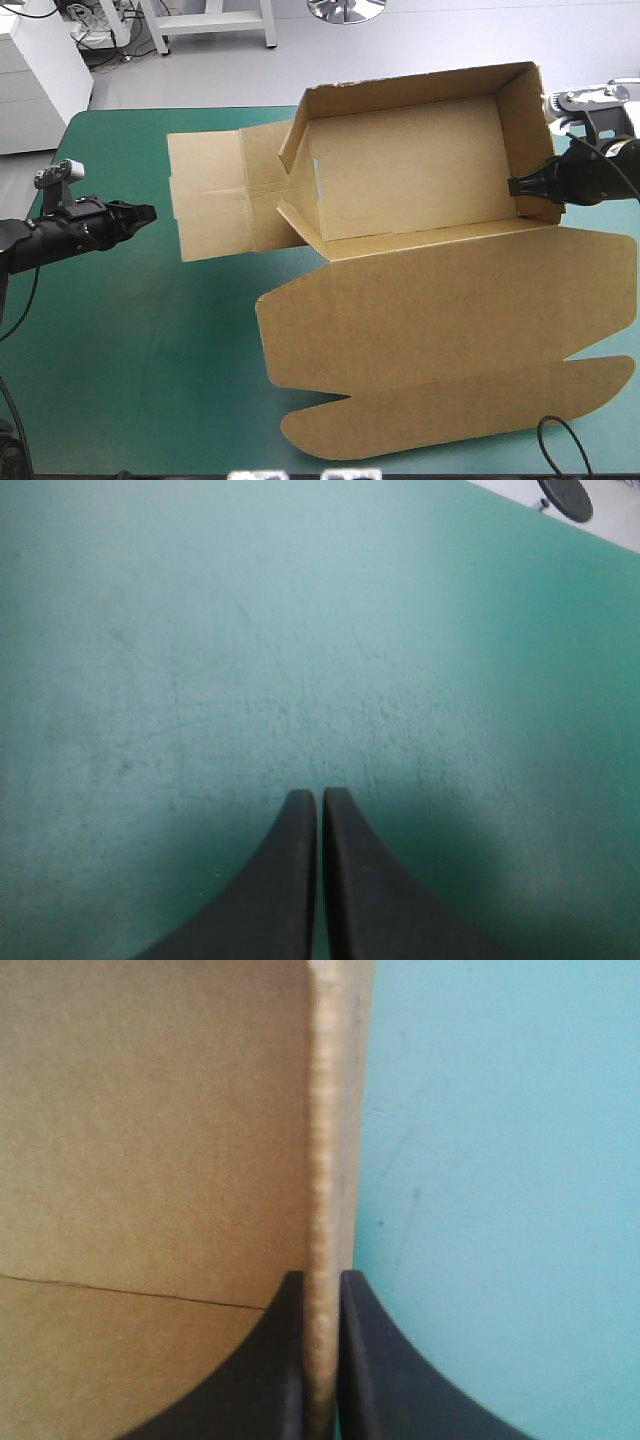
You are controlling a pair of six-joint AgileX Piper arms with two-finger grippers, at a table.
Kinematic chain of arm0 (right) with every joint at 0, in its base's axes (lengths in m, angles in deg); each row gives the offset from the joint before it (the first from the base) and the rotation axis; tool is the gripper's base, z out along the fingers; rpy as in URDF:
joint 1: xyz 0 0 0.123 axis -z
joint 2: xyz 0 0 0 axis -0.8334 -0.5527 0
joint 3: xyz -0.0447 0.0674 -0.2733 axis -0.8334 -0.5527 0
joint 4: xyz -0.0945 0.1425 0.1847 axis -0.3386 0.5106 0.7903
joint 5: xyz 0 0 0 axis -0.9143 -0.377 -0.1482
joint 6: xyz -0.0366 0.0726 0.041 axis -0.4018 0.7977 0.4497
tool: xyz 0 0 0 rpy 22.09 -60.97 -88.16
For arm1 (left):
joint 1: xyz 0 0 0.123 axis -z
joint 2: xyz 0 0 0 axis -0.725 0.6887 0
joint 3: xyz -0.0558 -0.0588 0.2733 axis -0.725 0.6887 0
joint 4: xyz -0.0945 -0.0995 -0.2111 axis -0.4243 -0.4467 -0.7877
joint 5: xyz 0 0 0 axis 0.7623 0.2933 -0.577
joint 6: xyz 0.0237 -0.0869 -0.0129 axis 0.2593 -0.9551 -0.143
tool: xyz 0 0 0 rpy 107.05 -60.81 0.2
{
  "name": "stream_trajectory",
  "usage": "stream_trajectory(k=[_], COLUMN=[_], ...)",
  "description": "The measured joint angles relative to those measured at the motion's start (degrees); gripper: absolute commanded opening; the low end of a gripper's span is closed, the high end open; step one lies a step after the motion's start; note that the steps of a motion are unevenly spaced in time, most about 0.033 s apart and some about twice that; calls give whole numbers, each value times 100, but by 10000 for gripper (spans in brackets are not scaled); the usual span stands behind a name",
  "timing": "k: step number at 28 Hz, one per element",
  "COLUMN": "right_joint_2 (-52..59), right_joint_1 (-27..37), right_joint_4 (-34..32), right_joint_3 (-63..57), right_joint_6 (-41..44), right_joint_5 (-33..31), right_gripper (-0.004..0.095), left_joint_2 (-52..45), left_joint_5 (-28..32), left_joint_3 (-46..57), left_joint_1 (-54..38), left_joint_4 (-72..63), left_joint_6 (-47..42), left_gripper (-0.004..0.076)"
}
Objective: Fold the box
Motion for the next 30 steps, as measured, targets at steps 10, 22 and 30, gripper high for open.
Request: stream_trajectory(k=[10, 22, 30], right_joint_2=[6, 6, -319], right_joint_1=[0, 0, 0], right_joint_4=[1169, 659, 250], right_joint_3=[0, 0, 0], right_joint_6=[-413, -462, -365], right_joint_5=[0, 0, 0], right_gripper=[-19, -19, -19], left_joint_2=[925, 1176, 488], left_joint_5=[-770, -1388, -1567], left_joint_3=[-38, -493, -1126], left_joint_1=[-17, -684, -813], left_joint_4=[-746, -1219, -1095], left_joint_6=[464, 689, 559], left_gripper=[6, 6, -11])
